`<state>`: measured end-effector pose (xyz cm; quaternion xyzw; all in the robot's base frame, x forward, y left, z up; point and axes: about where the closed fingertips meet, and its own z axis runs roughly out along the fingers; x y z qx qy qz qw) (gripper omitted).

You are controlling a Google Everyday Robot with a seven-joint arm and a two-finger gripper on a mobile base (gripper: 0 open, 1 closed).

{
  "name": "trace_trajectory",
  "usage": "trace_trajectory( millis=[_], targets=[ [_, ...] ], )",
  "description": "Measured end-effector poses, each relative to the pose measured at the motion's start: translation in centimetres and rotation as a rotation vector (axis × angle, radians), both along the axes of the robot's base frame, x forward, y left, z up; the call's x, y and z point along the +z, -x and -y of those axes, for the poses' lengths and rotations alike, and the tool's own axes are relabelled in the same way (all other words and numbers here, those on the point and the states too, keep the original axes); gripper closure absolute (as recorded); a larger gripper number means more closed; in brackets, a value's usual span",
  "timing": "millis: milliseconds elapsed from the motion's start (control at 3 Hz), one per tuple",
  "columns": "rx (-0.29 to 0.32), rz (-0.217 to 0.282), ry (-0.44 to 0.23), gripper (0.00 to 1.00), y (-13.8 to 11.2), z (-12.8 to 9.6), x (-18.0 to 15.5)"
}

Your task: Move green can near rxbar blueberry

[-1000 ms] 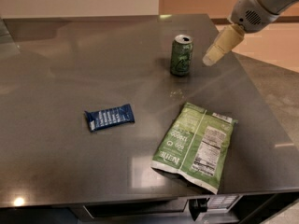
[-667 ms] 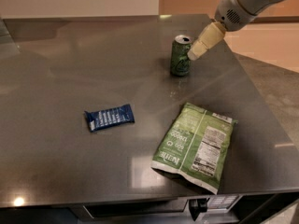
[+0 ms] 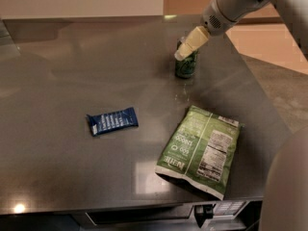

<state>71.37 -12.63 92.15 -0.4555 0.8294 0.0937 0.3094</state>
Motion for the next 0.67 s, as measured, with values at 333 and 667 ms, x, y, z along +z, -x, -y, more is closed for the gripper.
trace_trajectory(
  millis=[333, 667],
  targets=[
    [-0.007, -0.019, -0.007, 0.00, -0.77, -0.77, -1.27],
    [-0.010, -0.060, -0.013, 0.16, -0.82, -1.00, -2.20]
  ],
)
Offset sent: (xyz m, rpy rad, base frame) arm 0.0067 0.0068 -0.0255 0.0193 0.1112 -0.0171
